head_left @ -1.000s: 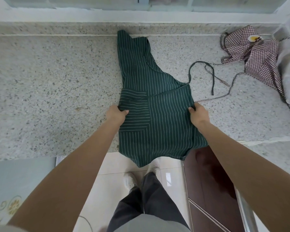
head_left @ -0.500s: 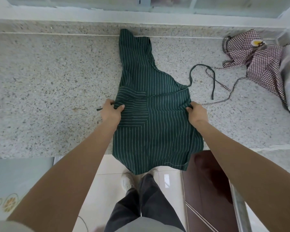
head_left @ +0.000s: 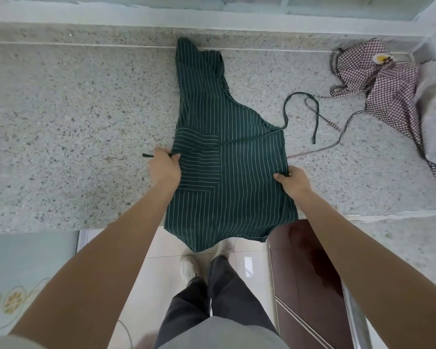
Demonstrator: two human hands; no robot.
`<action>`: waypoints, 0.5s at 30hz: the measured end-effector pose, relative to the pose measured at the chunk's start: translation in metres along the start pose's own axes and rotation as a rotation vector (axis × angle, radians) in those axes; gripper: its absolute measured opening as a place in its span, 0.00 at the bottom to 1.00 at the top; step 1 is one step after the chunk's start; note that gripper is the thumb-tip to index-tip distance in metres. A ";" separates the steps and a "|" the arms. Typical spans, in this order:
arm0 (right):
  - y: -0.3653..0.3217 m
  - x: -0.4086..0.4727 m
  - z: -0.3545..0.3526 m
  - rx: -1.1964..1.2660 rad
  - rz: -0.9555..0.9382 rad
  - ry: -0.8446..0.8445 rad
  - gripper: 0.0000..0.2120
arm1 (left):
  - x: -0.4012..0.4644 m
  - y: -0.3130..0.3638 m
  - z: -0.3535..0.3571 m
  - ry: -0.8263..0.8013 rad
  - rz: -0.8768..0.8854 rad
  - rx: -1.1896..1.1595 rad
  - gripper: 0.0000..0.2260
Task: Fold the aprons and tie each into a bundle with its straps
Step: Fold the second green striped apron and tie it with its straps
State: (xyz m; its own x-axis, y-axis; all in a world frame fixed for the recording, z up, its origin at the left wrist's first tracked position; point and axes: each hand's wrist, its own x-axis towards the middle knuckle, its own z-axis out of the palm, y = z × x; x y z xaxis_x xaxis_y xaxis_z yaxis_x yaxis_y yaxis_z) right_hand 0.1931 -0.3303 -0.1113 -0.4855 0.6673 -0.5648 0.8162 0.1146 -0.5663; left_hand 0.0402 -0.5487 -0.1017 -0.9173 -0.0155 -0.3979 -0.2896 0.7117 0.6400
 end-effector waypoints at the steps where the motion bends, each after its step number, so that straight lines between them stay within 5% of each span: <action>1: -0.001 -0.001 0.002 -0.016 -0.024 0.009 0.13 | -0.003 0.000 -0.001 -0.016 -0.007 -0.010 0.15; 9: 0.003 -0.010 0.006 0.083 -0.030 -0.063 0.17 | -0.025 -0.017 -0.006 -0.246 -0.008 0.128 0.27; 15: 0.008 -0.009 0.001 0.070 -0.062 0.010 0.17 | -0.013 -0.018 -0.013 -0.109 -0.041 0.050 0.22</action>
State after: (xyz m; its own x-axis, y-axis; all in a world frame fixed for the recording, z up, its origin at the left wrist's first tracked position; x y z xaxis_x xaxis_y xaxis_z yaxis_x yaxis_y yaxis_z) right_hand 0.2041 -0.3365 -0.1116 -0.5312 0.6679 -0.5213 0.7604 0.1045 -0.6410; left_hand 0.0536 -0.5709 -0.0998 -0.8692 0.0291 -0.4936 -0.3097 0.7463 0.5892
